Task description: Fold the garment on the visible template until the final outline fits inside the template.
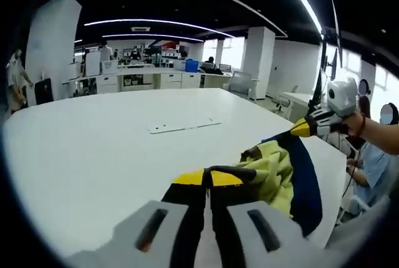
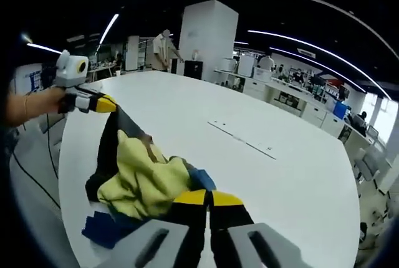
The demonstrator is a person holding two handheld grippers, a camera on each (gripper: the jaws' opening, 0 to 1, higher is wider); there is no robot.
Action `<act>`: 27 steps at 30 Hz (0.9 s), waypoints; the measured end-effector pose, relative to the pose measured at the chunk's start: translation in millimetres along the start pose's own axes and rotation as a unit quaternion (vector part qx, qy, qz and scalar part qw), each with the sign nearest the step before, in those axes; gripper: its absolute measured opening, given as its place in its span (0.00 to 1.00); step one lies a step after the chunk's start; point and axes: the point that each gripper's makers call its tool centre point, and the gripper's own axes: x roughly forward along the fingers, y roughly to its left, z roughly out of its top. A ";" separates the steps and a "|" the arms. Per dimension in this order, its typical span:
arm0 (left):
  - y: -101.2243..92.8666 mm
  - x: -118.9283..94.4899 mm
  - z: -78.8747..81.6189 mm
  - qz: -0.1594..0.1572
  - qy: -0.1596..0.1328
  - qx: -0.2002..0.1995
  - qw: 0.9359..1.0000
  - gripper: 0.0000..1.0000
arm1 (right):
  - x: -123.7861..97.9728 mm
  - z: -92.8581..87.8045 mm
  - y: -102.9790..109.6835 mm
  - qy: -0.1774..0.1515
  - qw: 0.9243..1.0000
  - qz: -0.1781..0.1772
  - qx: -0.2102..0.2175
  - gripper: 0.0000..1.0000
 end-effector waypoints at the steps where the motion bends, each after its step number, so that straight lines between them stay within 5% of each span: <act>1: 1.7 3.3 4.8 0.003 -0.005 -0.002 1.000 0.00 | -0.7 2.0 -5.5 -0.003 1.000 -0.005 0.004 0.00; 10: 21.7 34.2 31.3 0.022 -0.047 -0.046 0.998 0.00 | 2.6 6.1 -43.6 -0.013 0.996 -0.041 0.075 0.00; 27: 70.4 109.8 17.9 0.066 -0.039 -0.084 0.993 0.00 | 50.6 -27.3 -99.5 0.031 0.983 -0.101 0.151 0.00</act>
